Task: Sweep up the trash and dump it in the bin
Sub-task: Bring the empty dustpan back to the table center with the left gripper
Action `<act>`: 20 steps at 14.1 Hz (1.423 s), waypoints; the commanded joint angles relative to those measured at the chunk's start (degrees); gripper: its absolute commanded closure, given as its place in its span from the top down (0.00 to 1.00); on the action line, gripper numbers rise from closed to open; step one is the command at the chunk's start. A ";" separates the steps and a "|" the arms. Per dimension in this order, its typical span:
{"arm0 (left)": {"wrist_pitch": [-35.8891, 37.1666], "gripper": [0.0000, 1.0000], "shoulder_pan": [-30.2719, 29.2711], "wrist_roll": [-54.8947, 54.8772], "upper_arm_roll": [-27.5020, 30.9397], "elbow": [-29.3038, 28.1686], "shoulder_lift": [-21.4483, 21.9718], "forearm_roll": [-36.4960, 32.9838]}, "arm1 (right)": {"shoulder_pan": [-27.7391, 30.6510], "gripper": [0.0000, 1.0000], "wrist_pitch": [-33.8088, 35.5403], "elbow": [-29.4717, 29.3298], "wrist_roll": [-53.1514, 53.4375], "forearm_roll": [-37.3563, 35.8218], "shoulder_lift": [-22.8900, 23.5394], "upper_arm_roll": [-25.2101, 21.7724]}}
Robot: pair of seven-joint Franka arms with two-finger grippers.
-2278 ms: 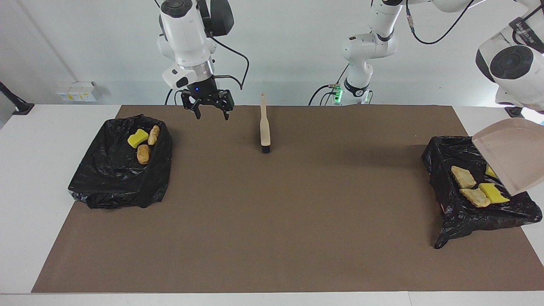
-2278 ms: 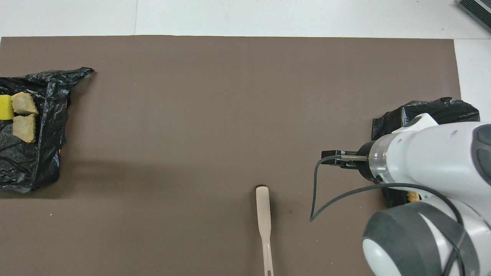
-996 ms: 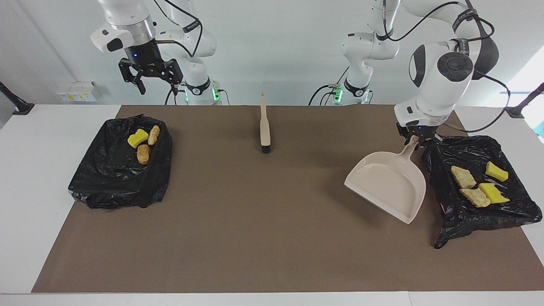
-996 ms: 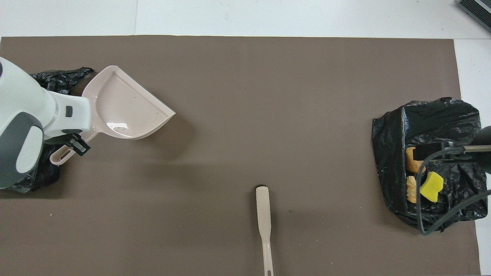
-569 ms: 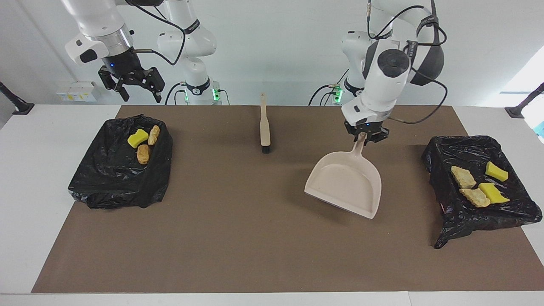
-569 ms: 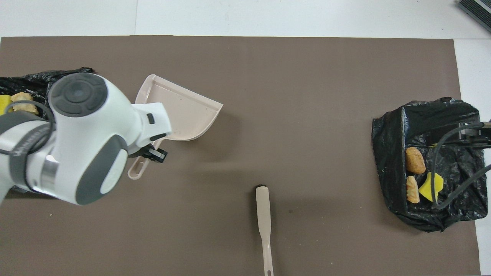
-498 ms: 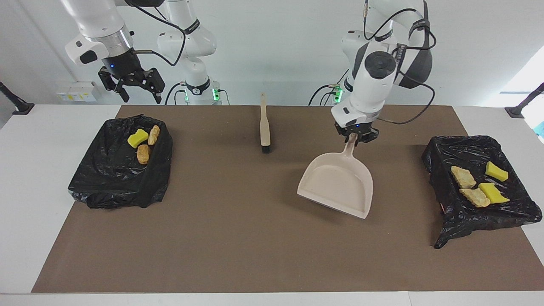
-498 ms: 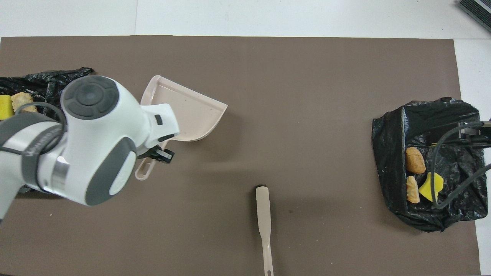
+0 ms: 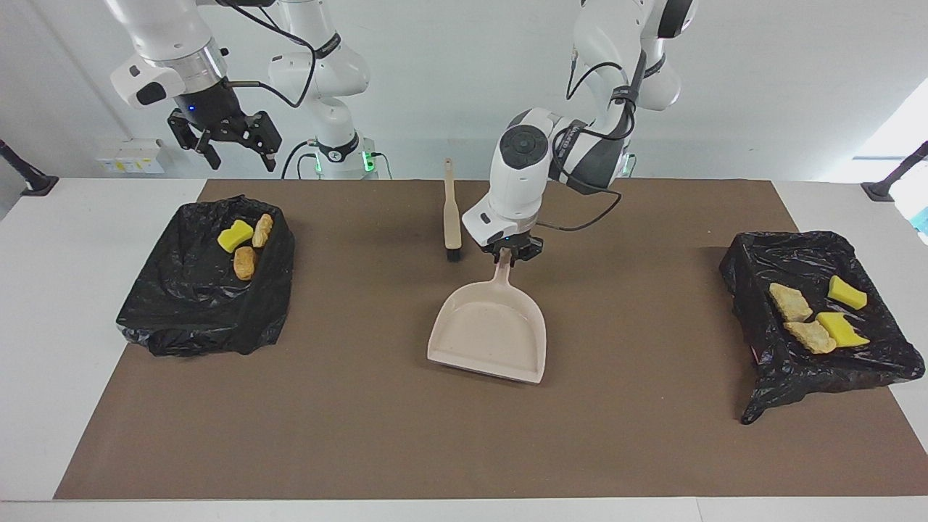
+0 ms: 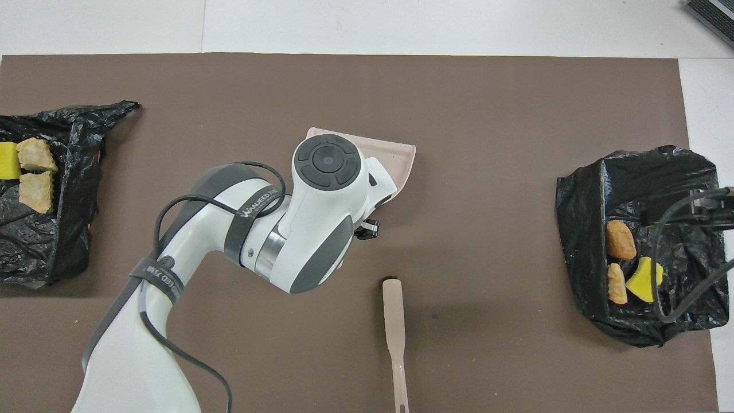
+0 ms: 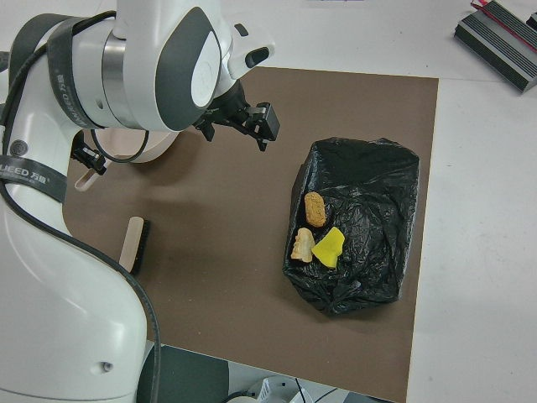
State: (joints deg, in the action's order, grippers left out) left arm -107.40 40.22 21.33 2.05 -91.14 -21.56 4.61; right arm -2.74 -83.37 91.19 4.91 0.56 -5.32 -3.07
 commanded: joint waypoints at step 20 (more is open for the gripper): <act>0.08 1.00 -6.44 2.96 2.87 6.32 0.98 0.22 | 0.28 1.00 -3.29 1.44 -3.23 -0.65 -0.74 0.08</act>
State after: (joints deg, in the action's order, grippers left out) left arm -109.39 37.23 29.65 5.10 -83.55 -23.64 4.62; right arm -2.69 -86.07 91.51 3.97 0.56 -5.19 -3.13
